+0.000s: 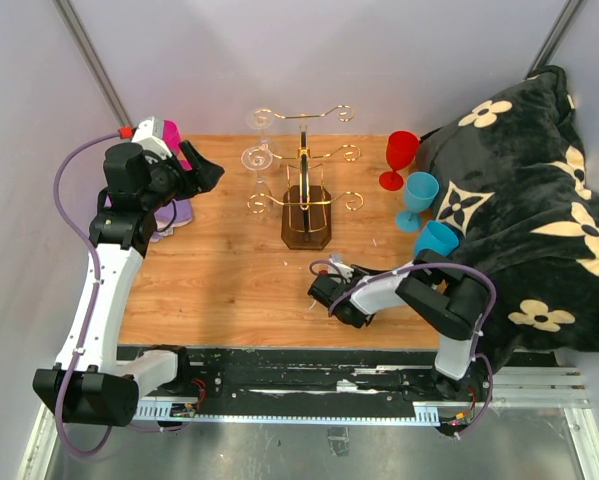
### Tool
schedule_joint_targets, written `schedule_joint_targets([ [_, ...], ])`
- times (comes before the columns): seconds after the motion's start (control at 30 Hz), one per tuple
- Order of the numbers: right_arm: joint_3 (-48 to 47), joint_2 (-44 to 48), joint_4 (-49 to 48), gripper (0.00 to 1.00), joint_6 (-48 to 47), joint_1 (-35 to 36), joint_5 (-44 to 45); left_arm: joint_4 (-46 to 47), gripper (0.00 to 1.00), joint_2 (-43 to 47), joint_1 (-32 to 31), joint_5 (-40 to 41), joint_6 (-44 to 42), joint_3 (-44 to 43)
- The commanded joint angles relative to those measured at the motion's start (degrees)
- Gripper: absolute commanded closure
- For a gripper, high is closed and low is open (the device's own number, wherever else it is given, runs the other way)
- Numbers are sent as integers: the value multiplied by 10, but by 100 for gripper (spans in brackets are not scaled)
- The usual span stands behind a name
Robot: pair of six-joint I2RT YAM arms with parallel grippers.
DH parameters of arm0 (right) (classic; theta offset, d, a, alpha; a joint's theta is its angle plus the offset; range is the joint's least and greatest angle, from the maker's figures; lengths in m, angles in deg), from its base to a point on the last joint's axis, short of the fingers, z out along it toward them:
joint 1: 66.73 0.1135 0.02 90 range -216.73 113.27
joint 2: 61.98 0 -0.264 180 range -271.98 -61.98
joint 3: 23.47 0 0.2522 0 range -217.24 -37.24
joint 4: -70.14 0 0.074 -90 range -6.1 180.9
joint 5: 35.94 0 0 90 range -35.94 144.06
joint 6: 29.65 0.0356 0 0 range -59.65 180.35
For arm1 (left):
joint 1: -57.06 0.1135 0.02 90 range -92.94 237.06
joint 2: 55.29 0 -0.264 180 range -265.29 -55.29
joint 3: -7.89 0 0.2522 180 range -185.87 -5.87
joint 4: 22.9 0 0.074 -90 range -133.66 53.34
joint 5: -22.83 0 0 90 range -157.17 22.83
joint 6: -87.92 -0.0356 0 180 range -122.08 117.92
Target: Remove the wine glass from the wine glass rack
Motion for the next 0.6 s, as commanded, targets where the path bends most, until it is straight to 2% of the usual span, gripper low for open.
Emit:
schedule_joint_targets([
  [0.0, -45, -54, 20, 99, 69, -22, 65, 16, 21, 19, -3, 5, -5, 6],
  [0.2, -81, -127, 25, 99, 96, -51, 81, 12, 21, 19, -3, 3, -8, 7],
  [0.4, -90, -152, 13, 99, 105, -74, 83, 30, 21, 39, -3, 18, -1, 20],
  [0.57, -104, -160, 9, 85, 80, -84, 62, 28, 21, 40, -3, 18, -2, 21],
])
